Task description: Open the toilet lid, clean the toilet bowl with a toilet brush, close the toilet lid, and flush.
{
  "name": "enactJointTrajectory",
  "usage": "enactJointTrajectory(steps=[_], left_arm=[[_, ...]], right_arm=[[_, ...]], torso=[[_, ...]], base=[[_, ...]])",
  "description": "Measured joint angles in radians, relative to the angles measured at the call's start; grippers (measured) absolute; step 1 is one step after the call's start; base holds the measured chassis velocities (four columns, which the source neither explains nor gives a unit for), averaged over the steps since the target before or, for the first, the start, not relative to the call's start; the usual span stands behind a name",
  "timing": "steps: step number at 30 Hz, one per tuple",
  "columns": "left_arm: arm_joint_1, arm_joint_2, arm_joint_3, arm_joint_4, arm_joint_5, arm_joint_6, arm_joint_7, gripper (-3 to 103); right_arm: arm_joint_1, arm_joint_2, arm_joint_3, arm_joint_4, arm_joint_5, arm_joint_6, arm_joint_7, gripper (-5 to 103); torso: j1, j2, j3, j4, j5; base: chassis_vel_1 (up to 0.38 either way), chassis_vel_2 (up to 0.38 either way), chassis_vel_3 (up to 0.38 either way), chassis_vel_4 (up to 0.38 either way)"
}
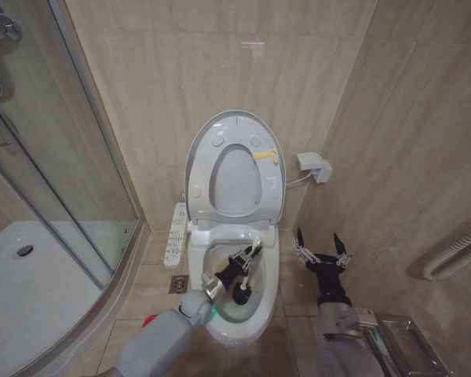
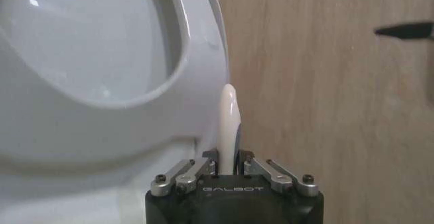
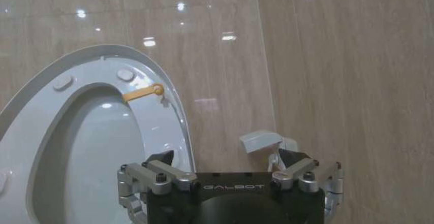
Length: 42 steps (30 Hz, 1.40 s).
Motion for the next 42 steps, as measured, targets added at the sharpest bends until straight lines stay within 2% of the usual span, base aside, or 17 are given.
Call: enactJointTrajectory(steps=[11, 20, 29, 36, 42], left_arm=[[0.023, -0.038, 0.008, 0.089, 0.01, -0.022, 0.016, 18], [-0.025, -0.048, -0.01, 0.047, -0.007, -0.011, 0.001, 18], [0.009, -0.06, -0.009, 0.09, 0.006, -0.018, 0.022, 18], [-0.041, -0.053, -0.021, 0.069, -0.004, -0.015, 0.017, 18], [-0.014, -0.067, -0.013, 0.096, -0.006, -0.019, 0.062, 18]], right_arm=[[0.0, 0.0, 0.0, 0.0, 0.0, 0.0, 0.0, 100], [0.0, 0.0, 0.0, 0.0, 0.0, 0.0, 0.0, 100], [0.0, 0.0, 0.0, 0.0, 0.0, 0.0, 0.0, 100], [0.0, 0.0, 0.0, 0.0, 0.0, 0.0, 0.0, 100], [0.0, 0.0, 0.0, 0.0, 0.0, 0.0, 0.0, 100]], torso=[[0.0, 0.0, 0.0, 0.0003, 0.0], [0.0, 0.0, 0.0, -0.0002, 0.0002], [0.0, 0.0, 0.0, 0.0003, 0.0], [0.0, 0.0, 0.0, 0.0, 0.0002], [0.0, 0.0, 0.0, 0.0003, 0.0001]], base=[[0.0, 0.0, 0.0, 0.0], [0.0, 0.0, 0.0, 0.0], [0.0, 0.0, 0.0, 0.0], [0.0, 0.0, 0.0, 0.0], [0.0, 0.0, 0.0, 0.0]])
